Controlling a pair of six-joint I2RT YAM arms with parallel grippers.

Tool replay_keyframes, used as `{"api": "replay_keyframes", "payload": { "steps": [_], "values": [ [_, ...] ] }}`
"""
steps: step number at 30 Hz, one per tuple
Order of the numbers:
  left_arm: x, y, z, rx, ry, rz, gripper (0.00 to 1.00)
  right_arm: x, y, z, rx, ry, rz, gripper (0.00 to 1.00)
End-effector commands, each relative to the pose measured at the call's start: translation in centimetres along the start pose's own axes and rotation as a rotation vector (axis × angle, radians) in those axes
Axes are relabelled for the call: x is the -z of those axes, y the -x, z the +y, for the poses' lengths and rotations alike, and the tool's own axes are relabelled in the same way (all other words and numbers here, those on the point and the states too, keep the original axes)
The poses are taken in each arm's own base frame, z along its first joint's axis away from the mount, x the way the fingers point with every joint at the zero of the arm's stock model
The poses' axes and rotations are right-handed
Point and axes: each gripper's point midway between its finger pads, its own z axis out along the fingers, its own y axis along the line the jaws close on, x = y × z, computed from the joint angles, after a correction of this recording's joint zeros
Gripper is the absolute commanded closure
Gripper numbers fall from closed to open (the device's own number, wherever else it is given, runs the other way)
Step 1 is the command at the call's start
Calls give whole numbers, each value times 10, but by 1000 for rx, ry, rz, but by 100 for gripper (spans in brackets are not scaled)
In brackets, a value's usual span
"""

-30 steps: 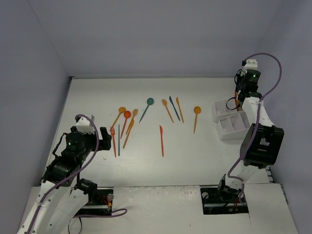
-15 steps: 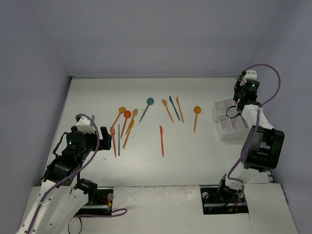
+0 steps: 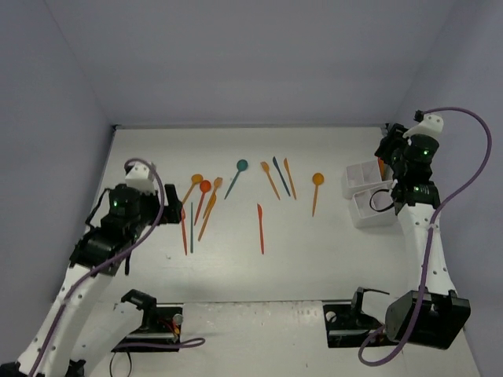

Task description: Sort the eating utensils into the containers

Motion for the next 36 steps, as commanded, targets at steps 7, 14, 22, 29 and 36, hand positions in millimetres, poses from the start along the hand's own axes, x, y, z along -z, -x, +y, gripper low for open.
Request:
{"api": "replay_keyframes", "payload": {
  "steps": [7, 14, 22, 29, 36],
  "values": [
    [-73, 15, -19, -139, -9, 224, 14, 66, -56, 60, -51, 223, 205, 50],
    [-106, -27, -26, -75, -12, 406, 21, 93, -89, 61, 6, 285, 304, 46],
    [-128, -90, -17, -31, 54, 618, 50, 102, -106, 62, 37, 318, 343, 44],
    [-134, -121, -1, -21, 149, 712, 69, 107, -113, 71, 40, 356, 364, 43],
    [-139, -138, 5, -12, 193, 752, 71, 111, -119, 77, 46, 379, 380, 41]
  ]
}}
